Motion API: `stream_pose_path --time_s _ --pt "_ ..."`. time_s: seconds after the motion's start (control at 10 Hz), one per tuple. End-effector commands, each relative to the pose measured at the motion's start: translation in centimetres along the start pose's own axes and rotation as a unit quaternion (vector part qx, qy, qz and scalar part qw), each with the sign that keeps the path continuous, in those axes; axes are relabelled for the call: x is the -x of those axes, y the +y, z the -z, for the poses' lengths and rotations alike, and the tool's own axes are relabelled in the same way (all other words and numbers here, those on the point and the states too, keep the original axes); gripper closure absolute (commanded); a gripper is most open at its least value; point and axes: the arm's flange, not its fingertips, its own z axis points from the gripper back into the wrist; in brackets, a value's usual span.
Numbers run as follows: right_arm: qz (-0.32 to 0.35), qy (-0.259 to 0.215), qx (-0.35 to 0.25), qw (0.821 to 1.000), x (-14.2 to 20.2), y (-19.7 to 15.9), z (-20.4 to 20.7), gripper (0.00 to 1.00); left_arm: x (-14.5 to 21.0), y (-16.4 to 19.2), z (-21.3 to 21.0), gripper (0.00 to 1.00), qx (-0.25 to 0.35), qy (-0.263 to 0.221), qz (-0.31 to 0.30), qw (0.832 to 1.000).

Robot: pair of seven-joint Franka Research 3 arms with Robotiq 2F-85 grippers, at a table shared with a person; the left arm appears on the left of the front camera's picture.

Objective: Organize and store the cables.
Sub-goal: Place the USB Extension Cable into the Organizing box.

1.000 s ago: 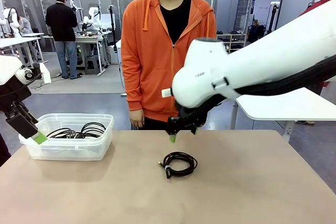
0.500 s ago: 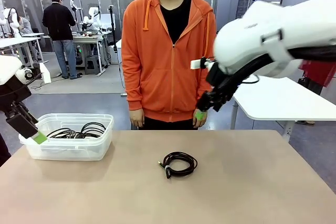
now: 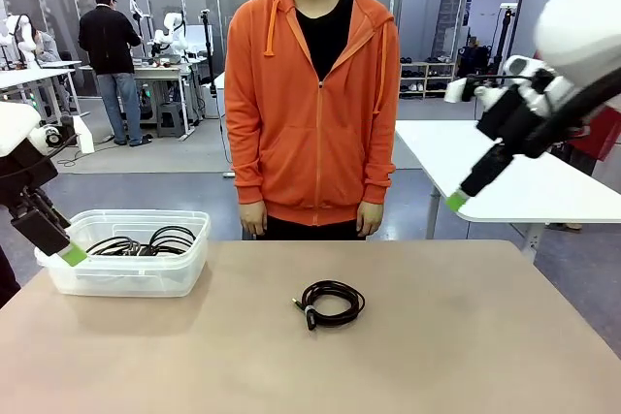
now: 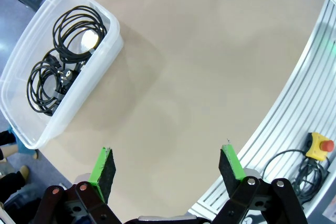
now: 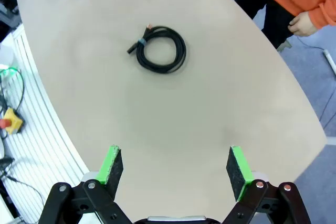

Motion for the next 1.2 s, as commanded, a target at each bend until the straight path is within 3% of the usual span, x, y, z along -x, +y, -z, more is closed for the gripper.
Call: stream_pose_path --time_s 0.0,0.1,0.3,0.6,1.1 --pt "-0.038 0.018 0.012 0.999 2.4 0.2 -0.7 0.00 -0.4 0.0 -0.2 0.00 -0.004 0.008 -0.008 1.000" --pt "-0.078 0.036 0.002 0.996 3.3 0.1 -0.9 0.00 -0.4 0.0 -0.2 0.00 -0.004 0.008 -0.008 1.000" --pt "-0.080 0.023 0.000 0.997 4.3 0.2 -1.3 0.00 0.0 0.0 0.0 0.00 0.000 0.000 0.000 1.000" --pt "-0.069 0.030 0.002 0.997 3.5 0.3 -1.3 0.00 -5.2 -2.9 3.1 0.00 0.026 -0.007 -0.013 1.000" --pt "-0.069 0.030 0.002 0.997 3.5 0.3 -1.3 0.00 -13.5 -5.8 6.1 0.00 0.039 0.014 0.058 0.997"
